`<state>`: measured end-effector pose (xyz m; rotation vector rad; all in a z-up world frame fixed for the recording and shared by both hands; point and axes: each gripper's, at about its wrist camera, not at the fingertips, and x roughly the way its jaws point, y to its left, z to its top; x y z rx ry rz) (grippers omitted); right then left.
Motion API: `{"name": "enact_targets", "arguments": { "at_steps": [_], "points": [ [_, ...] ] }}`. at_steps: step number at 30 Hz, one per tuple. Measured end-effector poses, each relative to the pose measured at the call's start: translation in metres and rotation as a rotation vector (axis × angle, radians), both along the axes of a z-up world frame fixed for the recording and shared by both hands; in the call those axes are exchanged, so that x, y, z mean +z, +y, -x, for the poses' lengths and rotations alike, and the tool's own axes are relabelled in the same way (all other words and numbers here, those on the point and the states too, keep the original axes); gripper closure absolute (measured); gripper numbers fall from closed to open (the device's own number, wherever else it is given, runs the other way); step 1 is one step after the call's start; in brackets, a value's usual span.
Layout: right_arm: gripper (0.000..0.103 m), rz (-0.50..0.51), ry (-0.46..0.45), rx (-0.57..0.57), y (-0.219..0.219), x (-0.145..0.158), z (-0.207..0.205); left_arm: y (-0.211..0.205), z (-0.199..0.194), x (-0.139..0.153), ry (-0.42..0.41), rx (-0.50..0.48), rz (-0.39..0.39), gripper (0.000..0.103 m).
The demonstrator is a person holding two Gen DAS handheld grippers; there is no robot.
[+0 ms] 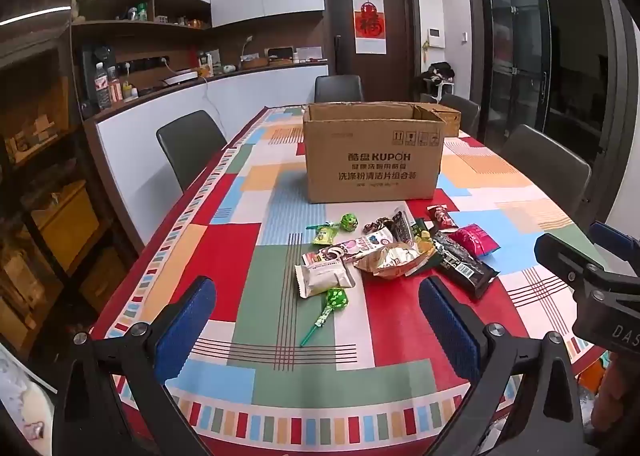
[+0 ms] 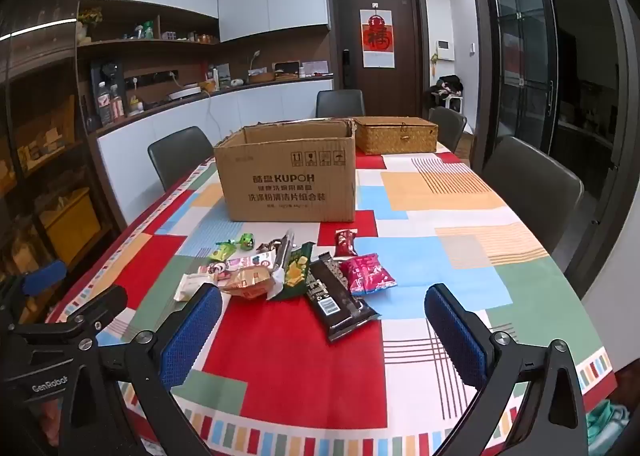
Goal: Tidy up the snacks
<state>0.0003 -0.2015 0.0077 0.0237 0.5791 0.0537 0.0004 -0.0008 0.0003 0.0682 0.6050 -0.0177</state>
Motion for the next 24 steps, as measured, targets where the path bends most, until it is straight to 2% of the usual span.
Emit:
{"name": "enact_targets", "arguments": {
  "at_steps": [6, 14, 24],
  "points": [
    [0.001, -0.008, -0.014, 0.0, 0.0, 0.0, 0.0, -0.001, -0.006, -0.001, -0.003, -0.005, 0.002, 0.0],
    [0.001, -0.016, -0.022, 0.002, -0.003, 0.0, 0.001, 0.0, 0.008, 0.006, -0.046, 0.002, 0.009, 0.0],
    [0.001, -0.013, -0.029, 0.004, 0.0, 0.002, 0.004, 0.001, 0.011, 0.009, -0.058, 0.007, 0.005, 0.0]
  ]
}}
